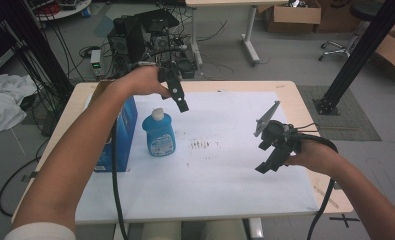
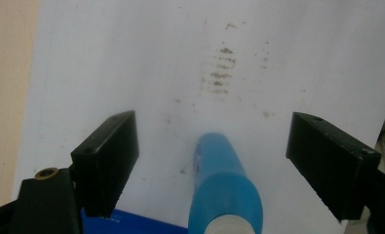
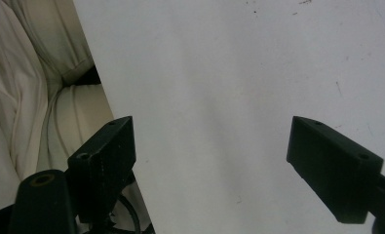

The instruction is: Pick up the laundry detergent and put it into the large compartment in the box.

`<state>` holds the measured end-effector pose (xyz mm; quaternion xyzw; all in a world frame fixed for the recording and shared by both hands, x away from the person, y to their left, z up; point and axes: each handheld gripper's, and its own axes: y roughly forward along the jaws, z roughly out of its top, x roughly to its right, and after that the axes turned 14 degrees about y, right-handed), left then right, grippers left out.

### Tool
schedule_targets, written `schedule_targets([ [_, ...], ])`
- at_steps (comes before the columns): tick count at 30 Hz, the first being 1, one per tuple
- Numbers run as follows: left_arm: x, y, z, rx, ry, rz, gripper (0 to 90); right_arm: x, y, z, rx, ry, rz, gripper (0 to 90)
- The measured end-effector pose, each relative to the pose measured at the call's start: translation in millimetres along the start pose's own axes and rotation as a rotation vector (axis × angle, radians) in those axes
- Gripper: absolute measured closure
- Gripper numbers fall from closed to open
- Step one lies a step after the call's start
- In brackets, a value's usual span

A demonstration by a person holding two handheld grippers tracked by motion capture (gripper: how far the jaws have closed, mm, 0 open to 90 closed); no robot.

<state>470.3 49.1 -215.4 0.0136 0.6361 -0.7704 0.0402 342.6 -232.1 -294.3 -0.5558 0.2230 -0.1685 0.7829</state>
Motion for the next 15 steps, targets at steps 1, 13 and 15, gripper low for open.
schedule_targets([
  [1,0.3,0.1,-0.4,0.008,-0.008,0.003,20.2,-0.1,0.0,-0.1,0.0,-0.001,0.0,18.1],
  [13,5.1,-7.7,-6.6,-0.003,-0.033,0.027,20.0,0.5,0.0,-0.8,-0.002,-0.001,-0.003,18.0],
  [15,6.1,-9.5,-9.2,0.002,-0.047,0.029,20.0,0.5,0.8,-0.9,-0.003,-0.004,-0.001,18.1],
])
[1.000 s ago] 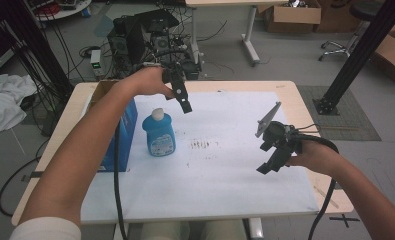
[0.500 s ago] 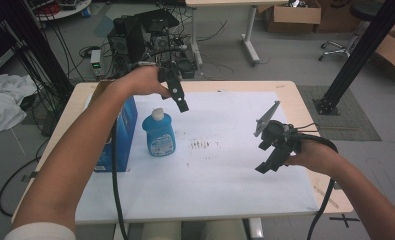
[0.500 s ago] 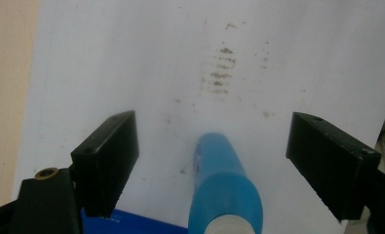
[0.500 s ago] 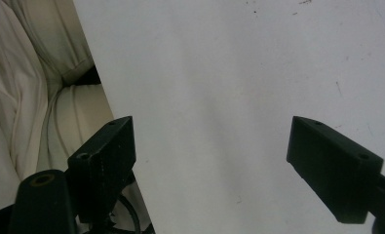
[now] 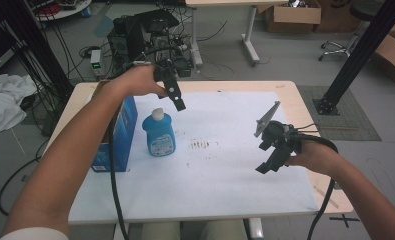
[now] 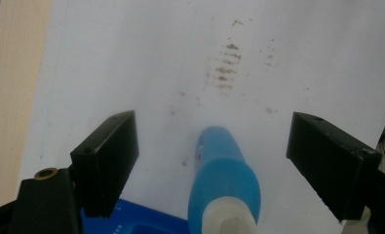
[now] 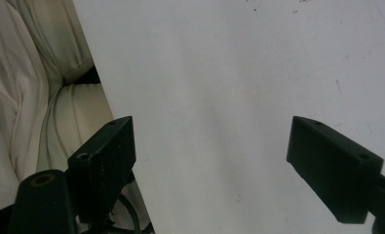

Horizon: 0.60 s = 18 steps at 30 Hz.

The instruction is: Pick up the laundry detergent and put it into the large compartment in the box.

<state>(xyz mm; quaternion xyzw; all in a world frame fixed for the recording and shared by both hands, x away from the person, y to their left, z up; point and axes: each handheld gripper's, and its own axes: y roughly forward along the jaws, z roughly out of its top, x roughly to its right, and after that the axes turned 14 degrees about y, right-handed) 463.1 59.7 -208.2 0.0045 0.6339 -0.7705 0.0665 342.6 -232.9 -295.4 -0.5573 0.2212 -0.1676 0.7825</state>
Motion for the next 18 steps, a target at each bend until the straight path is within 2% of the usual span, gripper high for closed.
schedule_targets([
  [10,4.2,-10.8,-12.3,-0.003,-0.037,-0.003,19.9,-1.0,1.6,1.9,0.002,-0.008,0.002,18.0],
  [14,7.4,-12.1,-16.4,-0.009,-0.037,-0.011,19.6,-1.9,2.2,1.7,0.0,-0.007,0.001,18.0],
  [18,11.1,-13.9,-19.6,-0.004,-0.019,-0.021,19.6,-2.7,2.1,1.3,0.001,-0.008,0.001,18.0],
])
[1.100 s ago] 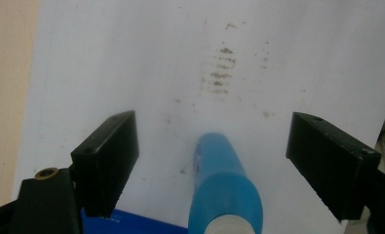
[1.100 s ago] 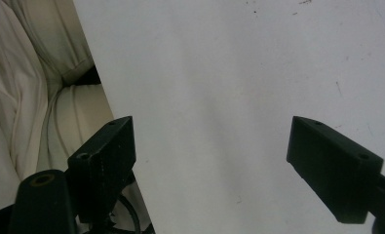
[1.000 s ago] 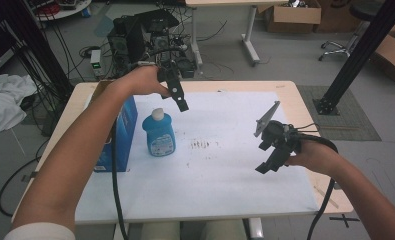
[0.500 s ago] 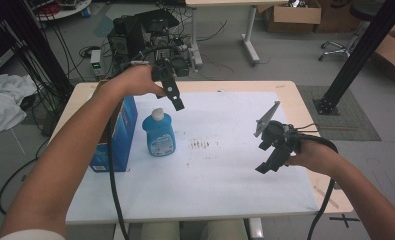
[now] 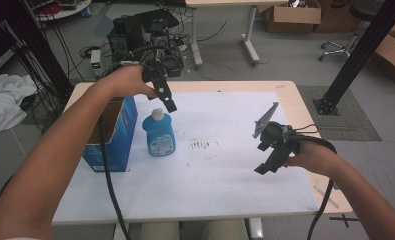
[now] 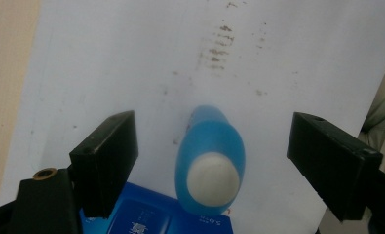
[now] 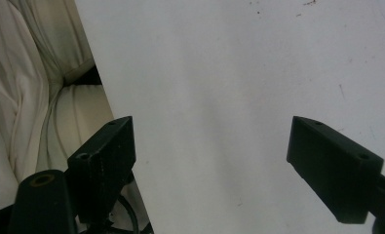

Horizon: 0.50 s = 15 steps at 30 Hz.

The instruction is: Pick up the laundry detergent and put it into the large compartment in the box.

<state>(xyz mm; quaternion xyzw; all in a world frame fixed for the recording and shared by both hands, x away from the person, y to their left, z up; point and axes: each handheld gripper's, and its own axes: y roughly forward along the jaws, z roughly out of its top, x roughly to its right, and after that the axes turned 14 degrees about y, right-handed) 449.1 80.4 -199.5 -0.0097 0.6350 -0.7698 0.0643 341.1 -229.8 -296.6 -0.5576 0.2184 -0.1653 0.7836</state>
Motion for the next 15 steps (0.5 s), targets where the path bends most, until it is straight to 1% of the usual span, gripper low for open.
schedule_targets([
  [1,0.1,-0.3,-0.7,0.001,0.008,0.0,19.7,-0.3,-0.1,-0.1,0.0,0.001,0.0,18.0],
  [4,1.9,-0.2,-3.7,-0.001,0.012,-0.004,19.6,-0.9,0.2,-0.6,-0.003,0.002,0.003,18.0],
  [5,1.9,-0.3,-4.5,-0.007,0.021,-0.004,19.6,-0.9,0.4,-0.7,-0.002,-0.001,0.002,18.0],
  [6,2.6,0.4,-5.3,-0.003,0.019,-0.006,19.6,-1.1,0.3,-0.9,-0.002,0.002,0.001,18.0],
  [10,5.0,6.0,-9.0,0.007,0.033,-0.012,19.6,-1.3,0.6,-1.4,0.0,0.002,0.002,18.0],
  [11,5.4,7.4,-10.1,0.009,0.036,-0.014,19.7,-2.0,0.5,-1.8,-0.005,0.012,0.003,18.0],
  [12,5.3,8.3,-11.0,0.004,0.048,-0.013,19.6,-1.4,0.9,-1.7,-0.001,0.004,0.004,18.0],
  [15,7.4,11.3,-13.2,0.01,0.055,-0.01,19.6,-0.5,1.2,-1.9,-0.001,0.001,0.003,18.0],
])
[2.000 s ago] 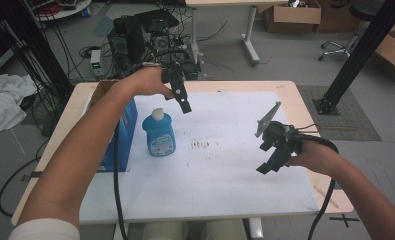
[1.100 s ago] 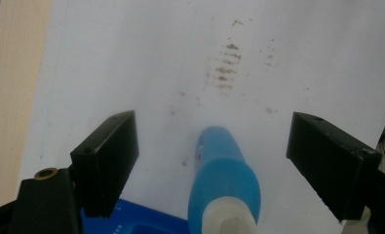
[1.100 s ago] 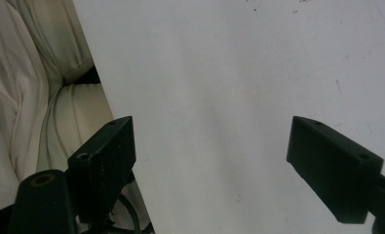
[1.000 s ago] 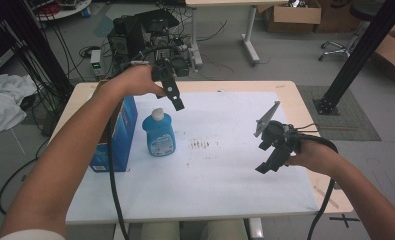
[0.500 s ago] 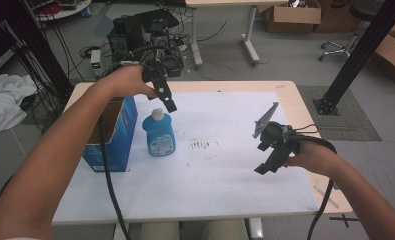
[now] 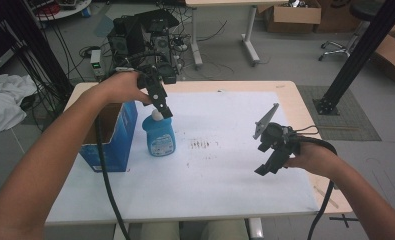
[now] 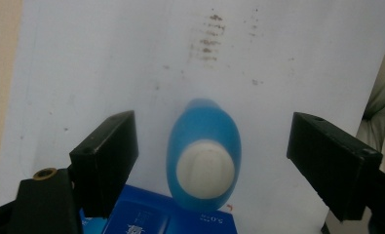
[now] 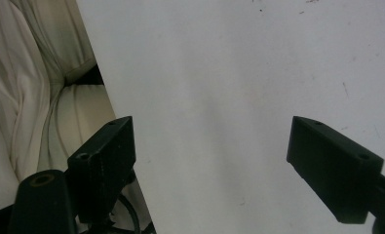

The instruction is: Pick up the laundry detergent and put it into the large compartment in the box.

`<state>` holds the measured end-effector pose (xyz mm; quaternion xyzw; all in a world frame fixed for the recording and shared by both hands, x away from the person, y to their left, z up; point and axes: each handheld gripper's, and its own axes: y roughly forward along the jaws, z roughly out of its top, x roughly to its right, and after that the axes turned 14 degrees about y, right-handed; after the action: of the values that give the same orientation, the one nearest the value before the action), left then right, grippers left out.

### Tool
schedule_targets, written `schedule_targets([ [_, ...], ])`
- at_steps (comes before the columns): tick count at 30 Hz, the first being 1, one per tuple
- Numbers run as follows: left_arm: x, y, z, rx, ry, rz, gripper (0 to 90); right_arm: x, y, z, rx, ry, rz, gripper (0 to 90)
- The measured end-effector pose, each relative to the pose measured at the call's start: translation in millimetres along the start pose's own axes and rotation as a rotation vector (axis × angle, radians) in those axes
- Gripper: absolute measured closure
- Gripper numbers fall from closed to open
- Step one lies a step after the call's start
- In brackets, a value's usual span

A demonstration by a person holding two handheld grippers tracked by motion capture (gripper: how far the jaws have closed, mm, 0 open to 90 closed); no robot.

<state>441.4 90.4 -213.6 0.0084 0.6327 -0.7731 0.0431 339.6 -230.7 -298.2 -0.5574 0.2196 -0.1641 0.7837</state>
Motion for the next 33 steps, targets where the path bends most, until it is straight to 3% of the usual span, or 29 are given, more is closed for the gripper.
schedule_targets([
  [6,2.3,3.1,-3.1,0.006,0.027,-0.002,19.6,0.0,0.8,0.4,-0.003,0.004,0.003,18.0],
  [17,1.8,15.0,-8.4,-0.035,0.04,-0.004,19.6,1.4,2.6,0.5,-0.002,0.003,0.006,18.0],
  [33,2.0,35.3,-15.4,-0.045,0.041,-0.016,19.5,1.4,5.4,2.0,-0.012,0.011,0.013,18.0],
])
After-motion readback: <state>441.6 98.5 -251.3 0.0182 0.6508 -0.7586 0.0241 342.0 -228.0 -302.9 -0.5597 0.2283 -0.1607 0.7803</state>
